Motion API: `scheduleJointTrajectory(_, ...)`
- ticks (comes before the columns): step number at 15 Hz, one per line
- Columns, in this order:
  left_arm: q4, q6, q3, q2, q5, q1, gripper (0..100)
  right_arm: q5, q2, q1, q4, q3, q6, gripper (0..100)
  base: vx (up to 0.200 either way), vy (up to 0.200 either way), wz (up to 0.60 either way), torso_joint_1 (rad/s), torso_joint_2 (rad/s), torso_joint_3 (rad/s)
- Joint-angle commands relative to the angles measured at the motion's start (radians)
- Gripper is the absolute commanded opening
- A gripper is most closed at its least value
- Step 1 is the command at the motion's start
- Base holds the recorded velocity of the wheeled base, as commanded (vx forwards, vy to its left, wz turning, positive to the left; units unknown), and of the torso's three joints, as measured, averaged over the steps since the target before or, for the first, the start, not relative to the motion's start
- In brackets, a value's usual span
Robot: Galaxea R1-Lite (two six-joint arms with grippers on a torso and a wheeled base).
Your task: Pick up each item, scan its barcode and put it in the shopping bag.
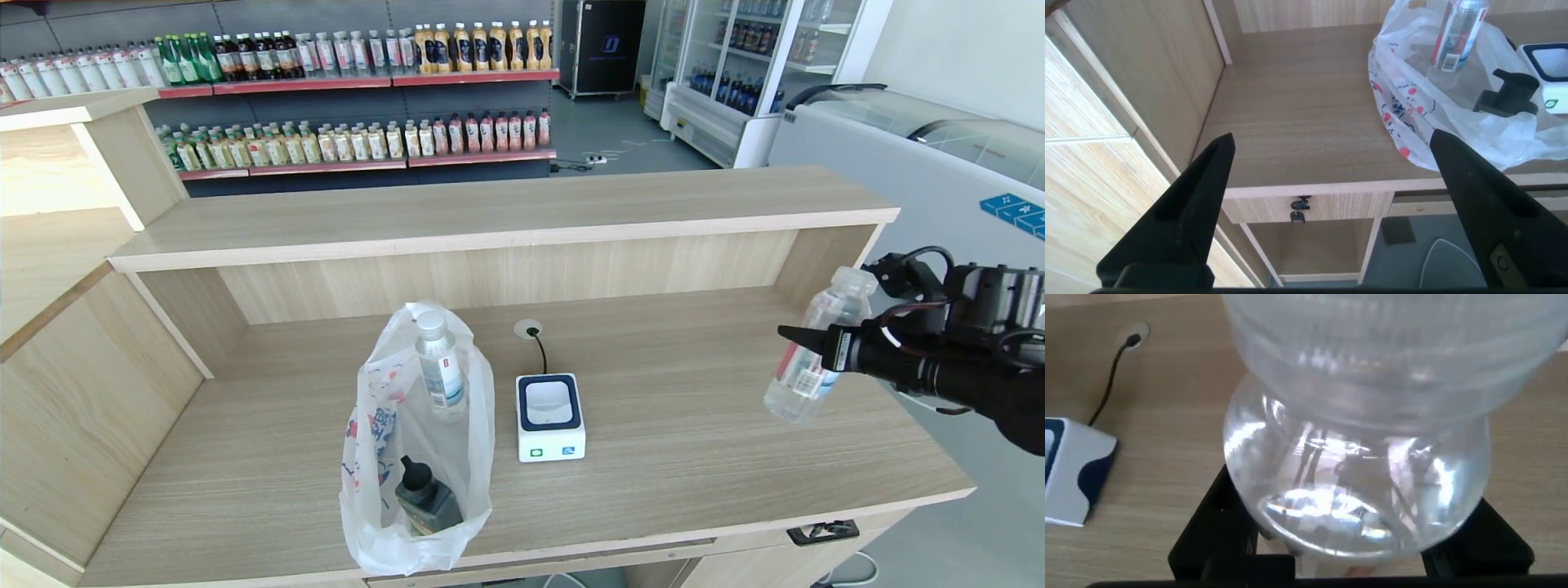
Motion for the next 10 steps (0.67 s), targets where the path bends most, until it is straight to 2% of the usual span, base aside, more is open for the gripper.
scheduleJointTrajectory(1, 0.000, -0.001, 0.000, 0.000, 0.000, 0.000, 100, -0.008, -0.437, 0.211, 0.451, -0.229, 0.188, 0, 0.000, 0.000, 0.00, 0.000, 0.00, 0.000)
scheduleJointTrajectory(2, 0.000, -0.001, 0.000, 0.000, 0.000, 0.000, 100, -0.028, -0.498, 0.274, 0.571, -0.298, 0.220, 0, 0.000, 0.000, 0.00, 0.000, 0.00, 0.000)
scheduleJointTrajectory(4, 0.000, -0.001, 0.000, 0.000, 0.000, 0.000, 100, -0.162, -0.596, 0.426, 0.784, -0.400, 0.262, 0, 0.000, 0.000, 0.00, 0.000, 0.00, 0.000)
scheduleJointTrajectory(5, 0.000, -0.001, 0.000, 0.000, 0.000, 0.000, 100, -0.192, -0.613, 0.461, 0.811, -0.410, 0.271, 0, 0.000, 0.000, 0.00, 0.000, 0.00, 0.000)
scheduleJointTrajectory(6, 0.000, -0.001, 0.000, 0.000, 0.000, 0.000, 100, -0.286, -0.649, 0.561, 0.848, -0.422, 0.299, 0, 0.000, 0.000, 0.00, 0.000, 0.00, 0.000)
scheduleJointTrajectory(7, 0.000, -0.001, 0.000, 0.000, 0.000, 0.000, 100, -0.326, -0.662, 0.616, 0.851, -0.420, 0.308, 0, 0.000, 0.000, 0.00, 0.000, 0.00, 0.000)
scheduleJointTrajectory(10, 0.000, -0.001, 0.000, 0.000, 0.000, 0.000, 100, -0.361, -0.673, 0.710, 0.888, -0.425, 0.335, 0, 0.000, 0.000, 0.00, 0.000, 0.00, 0.000)
